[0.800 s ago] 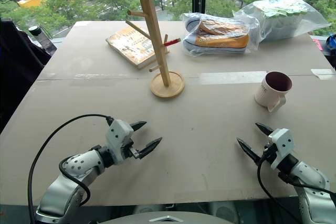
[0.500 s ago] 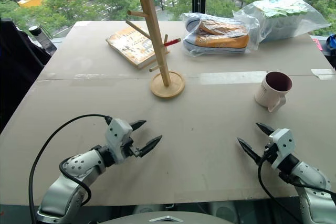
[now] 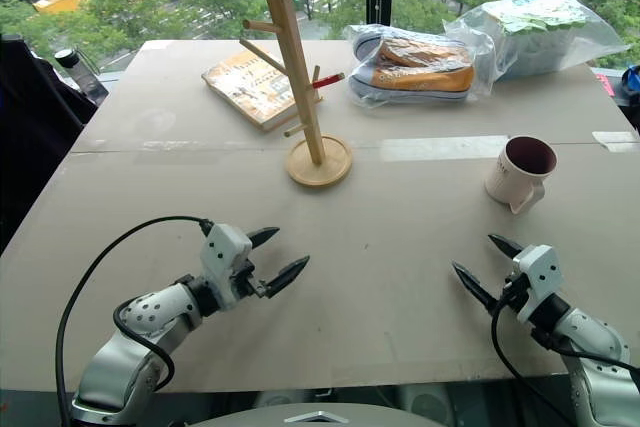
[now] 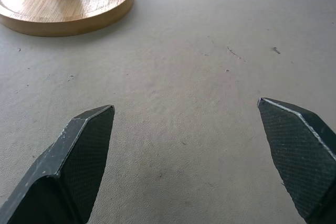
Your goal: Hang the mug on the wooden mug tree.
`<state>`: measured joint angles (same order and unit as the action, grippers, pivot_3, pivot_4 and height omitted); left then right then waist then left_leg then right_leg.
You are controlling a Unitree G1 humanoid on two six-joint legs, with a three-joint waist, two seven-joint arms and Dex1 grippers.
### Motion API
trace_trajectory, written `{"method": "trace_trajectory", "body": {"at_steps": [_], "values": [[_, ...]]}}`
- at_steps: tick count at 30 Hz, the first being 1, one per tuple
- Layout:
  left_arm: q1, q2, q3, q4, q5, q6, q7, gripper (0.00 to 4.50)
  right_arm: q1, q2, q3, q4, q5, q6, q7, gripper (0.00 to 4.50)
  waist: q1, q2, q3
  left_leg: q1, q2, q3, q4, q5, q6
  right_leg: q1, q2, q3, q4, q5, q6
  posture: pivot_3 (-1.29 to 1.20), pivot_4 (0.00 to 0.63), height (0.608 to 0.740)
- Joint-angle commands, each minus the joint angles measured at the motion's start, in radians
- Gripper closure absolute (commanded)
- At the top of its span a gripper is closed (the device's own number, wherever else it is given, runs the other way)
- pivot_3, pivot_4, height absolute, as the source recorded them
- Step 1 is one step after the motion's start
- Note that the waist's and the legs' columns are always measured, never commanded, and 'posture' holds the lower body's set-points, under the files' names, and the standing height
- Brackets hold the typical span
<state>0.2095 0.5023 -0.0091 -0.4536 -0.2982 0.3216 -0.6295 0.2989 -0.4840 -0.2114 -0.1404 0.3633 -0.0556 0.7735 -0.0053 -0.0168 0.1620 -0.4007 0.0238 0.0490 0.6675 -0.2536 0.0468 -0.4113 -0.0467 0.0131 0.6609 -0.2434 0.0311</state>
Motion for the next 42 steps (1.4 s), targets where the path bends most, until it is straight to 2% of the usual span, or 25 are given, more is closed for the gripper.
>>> {"method": "trace_trajectory", "body": {"at_steps": [1,3,7,13,17,21,27,34,37,42], "values": [[-0.004,0.004,0.009,-0.029,-0.009,-0.008,-0.004,0.00,0.000,0.001,-0.018,-0.034,0.011,-0.015,-0.009,0.05,0.000,0.000,0.000,0.000,0.000,0.000,0.000,0.000,0.000,0.000,0.000,0.000,0.000,0.000,0.000,0.00,0.150,0.740],[-0.006,0.004,0.008,-0.028,-0.008,-0.009,-0.005,0.00,0.000,0.011,-0.024,-0.035,0.012,-0.012,-0.027,0.05,0.000,0.000,0.000,0.000,0.000,0.000,0.000,0.000,0.000,0.000,0.000,0.000,0.000,0.000,0.000,0.00,0.150,0.740],[-0.016,0.009,0.001,-0.025,-0.003,-0.018,-0.016,0.00,-0.018,0.063,-0.050,-0.054,0.007,0.030,-0.153,0.05,0.000,0.000,0.000,0.000,0.000,0.000,0.000,0.000,0.000,0.000,0.000,0.000,0.000,0.000,0.000,0.00,0.150,0.740],[-0.161,0.041,-0.009,-0.091,-0.090,0.073,-0.078,0.00,-0.068,0.192,-0.079,-0.094,-0.064,0.100,-0.436,0.05,0.002,0.000,0.000,-0.001,0.000,0.000,0.000,0.000,0.000,0.000,0.000,-0.001,0.000,0.000,0.000,0.00,0.150,0.740],[-0.218,0.062,-0.018,-0.117,-0.128,0.128,-0.101,0.00,-0.081,0.239,-0.078,-0.120,-0.109,0.144,-0.552,0.05,0.001,0.001,0.000,-0.001,0.000,0.000,0.000,0.000,0.000,-0.001,0.000,-0.001,0.000,0.000,0.000,0.00,0.150,0.740],[-0.325,0.097,-0.041,-0.159,-0.214,0.211,-0.165,0.00,-0.153,0.323,-0.092,-0.143,-0.170,0.179,-0.738,0.05,-0.003,0.001,0.001,-0.003,0.000,0.000,0.000,0.000,0.000,-0.002,0.001,-0.001,0.000,0.000,0.000,0.00,0.150,0.740],[-0.383,0.130,-0.024,-0.197,-0.317,0.260,-0.219,0.00,-0.218,0.341,-0.102,-0.100,-0.197,0.179,-0.798,0.05,-0.007,0.001,0.001,-0.002,-0.001,0.000,0.000,0.000,0.000,-0.002,0.002,0.000,0.000,0.000,0.000,0.00,0.150,0.740],[-0.379,0.153,-0.021,-0.210,-0.307,0.248,-0.212,0.00,-0.260,0.331,-0.106,-0.040,-0.183,0.176,-0.788,0.05,-0.008,0.001,0.001,-0.001,0.000,0.000,0.000,0.000,0.000,-0.001,0.008,0.002,0.000,0.000,0.000,0.00,0.150,0.740],[-0.378,0.134,-0.010,-0.210,-0.312,0.241,-0.186,0.00,-0.278,0.321,-0.106,-0.013,-0.180,0.171,-0.775,0.85,-0.008,0.001,0.001,-0.001,0.000,0.000,0.000,0.000,0.000,-0.001,0.008,0.002,0.000,0.000,0.000,0.00,0.150,0.740],[-0.384,0.125,-0.001,-0.195,-0.299,0.223,-0.170,0.00,-0.300,0.305,-0.111,0.018,-0.176,0.170,-0.765,3.28,-0.008,0.001,0.001,-0.001,0.000,0.000,0.000,0.000,0.000,-0.001,0.009,0.002,0.000,0.000,0.000,0.00,0.150,0.740]]}}
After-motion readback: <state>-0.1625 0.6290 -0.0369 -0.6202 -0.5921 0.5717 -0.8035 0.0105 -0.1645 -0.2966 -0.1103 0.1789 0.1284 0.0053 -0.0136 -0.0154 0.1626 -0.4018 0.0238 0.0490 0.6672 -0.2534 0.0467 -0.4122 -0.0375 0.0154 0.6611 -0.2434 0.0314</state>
